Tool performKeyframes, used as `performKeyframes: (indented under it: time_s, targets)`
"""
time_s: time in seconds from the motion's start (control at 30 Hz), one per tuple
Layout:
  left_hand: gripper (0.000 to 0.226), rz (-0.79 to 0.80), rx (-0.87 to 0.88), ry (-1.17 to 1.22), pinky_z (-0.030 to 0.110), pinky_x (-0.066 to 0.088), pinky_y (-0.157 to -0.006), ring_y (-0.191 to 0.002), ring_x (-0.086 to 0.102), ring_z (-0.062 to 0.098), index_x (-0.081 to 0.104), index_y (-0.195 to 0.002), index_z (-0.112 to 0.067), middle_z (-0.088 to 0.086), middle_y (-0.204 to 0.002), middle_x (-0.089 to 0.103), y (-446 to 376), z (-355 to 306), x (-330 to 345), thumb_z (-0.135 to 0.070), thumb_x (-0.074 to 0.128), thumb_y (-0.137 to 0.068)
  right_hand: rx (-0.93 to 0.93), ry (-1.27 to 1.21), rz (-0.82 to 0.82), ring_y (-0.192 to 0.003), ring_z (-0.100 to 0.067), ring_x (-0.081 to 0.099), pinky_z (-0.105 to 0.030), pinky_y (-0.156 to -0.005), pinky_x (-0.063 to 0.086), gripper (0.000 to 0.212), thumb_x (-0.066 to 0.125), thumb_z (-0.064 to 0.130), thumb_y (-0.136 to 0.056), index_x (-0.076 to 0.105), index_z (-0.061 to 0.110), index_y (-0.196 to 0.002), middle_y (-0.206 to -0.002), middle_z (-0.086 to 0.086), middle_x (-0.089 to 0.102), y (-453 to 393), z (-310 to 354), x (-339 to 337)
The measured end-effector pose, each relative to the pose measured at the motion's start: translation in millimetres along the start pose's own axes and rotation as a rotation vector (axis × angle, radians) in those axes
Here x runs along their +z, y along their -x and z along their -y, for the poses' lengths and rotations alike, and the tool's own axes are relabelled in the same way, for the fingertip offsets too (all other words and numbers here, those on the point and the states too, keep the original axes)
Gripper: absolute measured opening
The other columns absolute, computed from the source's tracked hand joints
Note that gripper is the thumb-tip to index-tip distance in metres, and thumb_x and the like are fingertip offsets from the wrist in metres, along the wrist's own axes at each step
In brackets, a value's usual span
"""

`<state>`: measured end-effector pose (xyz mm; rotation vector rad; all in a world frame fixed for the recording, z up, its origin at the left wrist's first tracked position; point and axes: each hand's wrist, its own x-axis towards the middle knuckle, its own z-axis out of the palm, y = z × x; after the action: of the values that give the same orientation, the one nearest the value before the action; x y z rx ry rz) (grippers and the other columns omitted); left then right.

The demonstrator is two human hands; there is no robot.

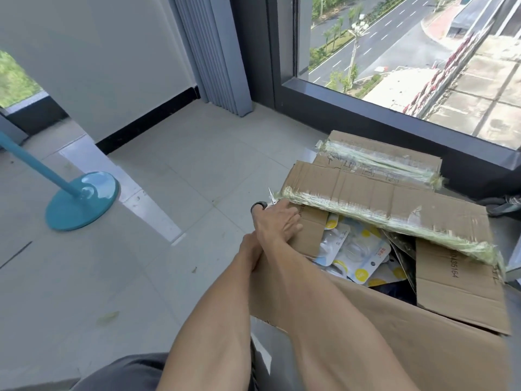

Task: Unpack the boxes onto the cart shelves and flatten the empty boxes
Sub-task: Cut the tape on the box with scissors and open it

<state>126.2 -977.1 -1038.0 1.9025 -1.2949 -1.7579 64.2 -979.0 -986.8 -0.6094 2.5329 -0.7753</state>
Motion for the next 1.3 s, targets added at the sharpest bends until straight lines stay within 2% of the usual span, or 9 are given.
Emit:
performKeyframes:
  time_s: [0.13,0.23,0.37,0.53,0.67,0.93,1.1,1.17,1.3]
  targets:
    - [0.031,-0.17,0.074,-0.351,0.026,0.032,-0.052,-0.066,0.049,0.014,0.05,-0.073,-0.018,0.003,-0.088,0.061,-4,7,4,-0.035,0.045,-0.099,-0.06,0.057,0.005,-0.108,-0.033,0.051,-0.042,-0.092,0.037,0.046,0.058,0.037,-0.083,0.051,0.01,-0.118,-0.115,-0.015,0.055,-11,-4,1]
    - [0.025,-0.24,0.158,-0.536,0.028,0.037,-0.062,-0.079,0.051,0.024,0.056,-0.081,-0.013,0.006,-0.091,0.058,-1,13,8,-0.025,0.042,-0.099,0.009,-0.076,-0.015,-0.106,-0.034,0.058,-0.039,-0.088,0.044,0.031,0.057,0.026,-0.09,0.054,0.009,-0.116,-0.112,-0.016,0.06,-1,-11,2]
    - [0.041,-0.329,0.108,-0.469,0.035,0.041,-0.077,-0.097,0.056,0.032,0.063,-0.114,-0.007,0.014,-0.114,0.064,1,18,14,-0.032,0.033,-0.101,-0.029,-0.167,0.032,-0.098,-0.035,0.063,-0.037,-0.08,0.049,0.019,0.057,0.017,-0.088,0.063,0.005,-0.102,-0.102,-0.018,0.068,-2,-24,-20]
    - [0.051,-0.571,0.087,-0.459,0.033,0.036,-0.075,-0.087,0.054,0.029,0.068,-0.101,-0.006,0.015,-0.108,0.068,6,16,23,-0.031,0.024,-0.103,0.045,-0.296,0.249,-0.098,-0.029,0.067,-0.029,-0.074,0.051,0.017,0.07,0.018,-0.078,0.07,0.007,-0.092,-0.1,-0.012,0.071,-30,-8,-83]
    - [0.055,-0.6,0.097,-0.476,0.033,0.038,-0.072,-0.083,0.057,0.029,0.069,-0.094,-0.006,0.014,-0.1,0.069,12,10,24,-0.031,0.021,-0.103,-0.016,-0.495,0.133,-0.083,-0.023,0.069,-0.028,-0.064,0.054,0.025,0.075,0.023,-0.08,0.067,0.007,-0.096,-0.095,-0.01,0.073,-80,47,-181]
    - [0.035,-0.507,0.43,-0.618,0.038,0.039,-0.078,-0.1,0.053,0.028,0.054,-0.122,-0.01,0.013,-0.117,0.057,33,-26,26,-0.025,0.031,-0.101,-0.076,0.188,0.594,-0.061,-0.019,0.055,-0.025,-0.061,0.045,0.023,0.067,0.024,-0.088,0.052,0.013,-0.073,-0.066,-0.004,0.06,-56,10,-185]
    - [0.037,-0.366,0.429,-0.724,0.041,0.044,-0.092,-0.116,0.052,0.033,0.05,-0.133,-0.011,0.016,-0.127,0.053,51,-37,32,-0.023,0.036,-0.1,-0.096,0.377,0.771,-0.077,-0.022,0.059,-0.029,-0.073,0.054,0.04,0.068,0.051,-0.086,0.055,0.013,-0.089,-0.084,-0.008,0.058,-37,-10,-210]
    - [0.037,-0.379,0.416,-0.743,0.042,0.045,-0.093,-0.115,0.053,0.033,0.05,-0.132,-0.01,0.016,-0.127,0.052,60,-31,38,-0.021,0.038,-0.099,-0.11,0.371,0.719,-0.062,-0.019,0.051,-0.023,-0.054,0.048,0.033,0.061,0.04,-0.093,0.051,0.01,-0.085,-0.072,-0.006,0.052,-35,-27,-230]
    - [0.035,-0.423,0.484,-0.754,0.042,0.046,-0.092,-0.113,0.053,0.032,0.051,-0.129,-0.01,0.015,-0.125,0.053,76,-35,57,-0.017,0.041,-0.096,-0.086,0.08,0.14,-0.051,-0.019,0.058,-0.023,-0.048,0.046,0.026,0.074,0.026,-0.082,0.058,0.006,-0.076,-0.063,-0.007,0.063,-46,-75,-264]
